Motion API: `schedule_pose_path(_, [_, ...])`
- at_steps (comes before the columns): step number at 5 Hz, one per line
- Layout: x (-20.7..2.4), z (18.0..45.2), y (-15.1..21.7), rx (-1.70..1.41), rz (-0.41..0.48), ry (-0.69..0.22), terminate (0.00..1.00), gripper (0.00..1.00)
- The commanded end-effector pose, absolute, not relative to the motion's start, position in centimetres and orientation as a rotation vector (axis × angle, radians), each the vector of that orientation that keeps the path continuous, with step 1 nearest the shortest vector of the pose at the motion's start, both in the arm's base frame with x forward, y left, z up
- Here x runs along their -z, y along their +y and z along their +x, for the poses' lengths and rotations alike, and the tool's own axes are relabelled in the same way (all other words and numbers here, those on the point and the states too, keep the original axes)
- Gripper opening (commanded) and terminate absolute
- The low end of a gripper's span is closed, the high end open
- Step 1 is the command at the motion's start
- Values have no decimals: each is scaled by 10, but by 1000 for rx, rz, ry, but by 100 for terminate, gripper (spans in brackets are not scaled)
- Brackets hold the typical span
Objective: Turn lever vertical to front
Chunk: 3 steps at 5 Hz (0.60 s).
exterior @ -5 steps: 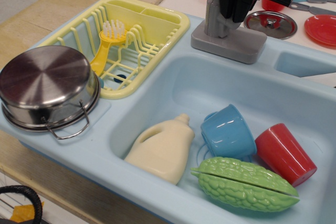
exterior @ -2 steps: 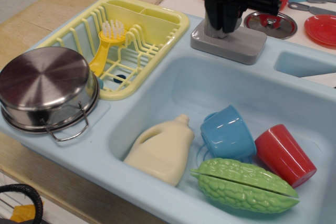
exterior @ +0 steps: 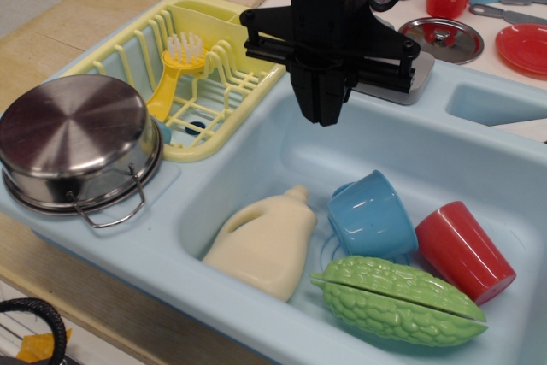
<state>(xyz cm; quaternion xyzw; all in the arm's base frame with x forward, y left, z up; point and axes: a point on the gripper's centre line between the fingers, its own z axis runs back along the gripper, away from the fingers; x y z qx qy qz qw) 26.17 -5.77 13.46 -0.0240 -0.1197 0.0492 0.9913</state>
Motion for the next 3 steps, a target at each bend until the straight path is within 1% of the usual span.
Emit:
schedule_pose_path(1, [-136, 255, -55, -145, -66, -229, 0, 0])
schedule_pose_path(2, [-127, 242, -56, -199, -111, -189, 0, 100])
schedule_pose_path(3, [-127, 242, -56, -199, -111, -189, 100, 100])
